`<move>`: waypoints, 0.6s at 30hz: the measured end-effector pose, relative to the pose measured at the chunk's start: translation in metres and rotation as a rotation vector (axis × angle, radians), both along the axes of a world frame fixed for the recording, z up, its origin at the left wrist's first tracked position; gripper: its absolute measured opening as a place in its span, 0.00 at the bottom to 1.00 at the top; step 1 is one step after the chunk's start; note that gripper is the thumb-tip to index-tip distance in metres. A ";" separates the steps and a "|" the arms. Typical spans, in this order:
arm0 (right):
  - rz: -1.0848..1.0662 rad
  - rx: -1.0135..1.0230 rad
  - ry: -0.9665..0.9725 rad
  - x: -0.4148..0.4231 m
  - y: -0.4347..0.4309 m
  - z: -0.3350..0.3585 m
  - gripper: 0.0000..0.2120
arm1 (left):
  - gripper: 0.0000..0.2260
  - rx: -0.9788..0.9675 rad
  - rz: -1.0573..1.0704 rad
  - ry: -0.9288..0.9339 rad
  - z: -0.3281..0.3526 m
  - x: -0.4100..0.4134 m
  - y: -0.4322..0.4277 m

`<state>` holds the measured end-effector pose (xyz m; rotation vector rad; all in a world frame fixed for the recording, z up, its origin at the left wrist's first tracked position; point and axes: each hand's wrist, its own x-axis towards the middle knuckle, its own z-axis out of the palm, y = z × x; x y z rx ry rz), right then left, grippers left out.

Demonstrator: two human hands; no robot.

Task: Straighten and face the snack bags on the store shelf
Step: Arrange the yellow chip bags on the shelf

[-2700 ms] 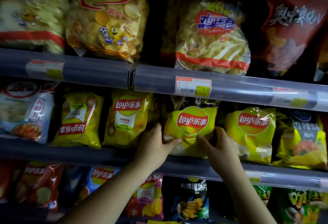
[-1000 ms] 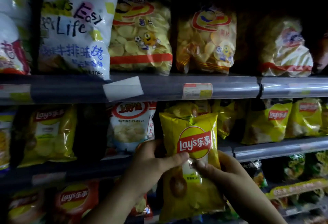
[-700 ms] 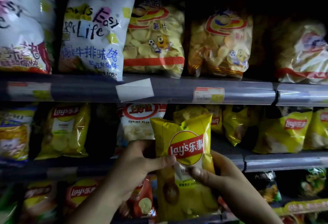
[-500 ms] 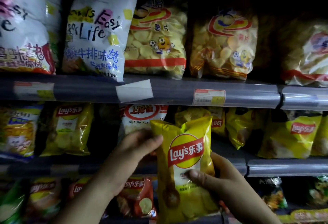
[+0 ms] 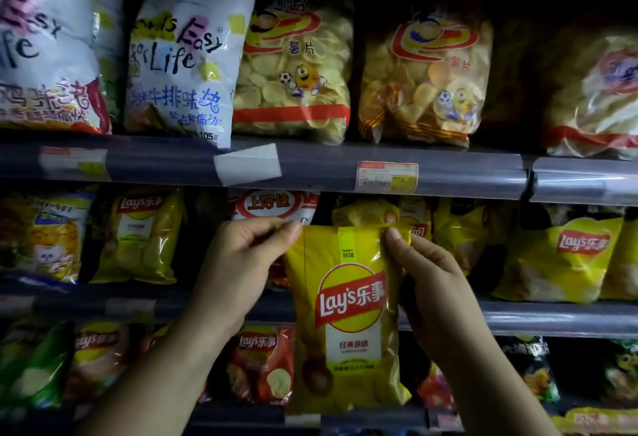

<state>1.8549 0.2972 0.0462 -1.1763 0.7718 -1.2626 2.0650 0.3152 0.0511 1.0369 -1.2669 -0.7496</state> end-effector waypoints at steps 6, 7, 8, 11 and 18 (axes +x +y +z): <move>0.087 0.060 0.016 -0.011 0.004 -0.005 0.15 | 0.13 0.043 -0.029 0.129 0.003 -0.006 -0.001; 0.116 0.068 0.081 -0.015 0.008 -0.008 0.20 | 0.13 0.026 -0.006 0.113 0.002 -0.009 -0.001; 0.170 0.082 0.165 -0.022 0.010 -0.013 0.29 | 0.12 0.012 0.016 0.092 0.001 -0.011 -0.002; 0.342 0.105 0.367 -0.034 0.025 -0.026 0.36 | 0.12 -0.028 0.037 0.061 -0.007 -0.017 -0.009; 0.026 0.103 0.264 -0.081 0.015 -0.047 0.25 | 0.18 0.171 -0.133 0.168 -0.026 -0.049 -0.023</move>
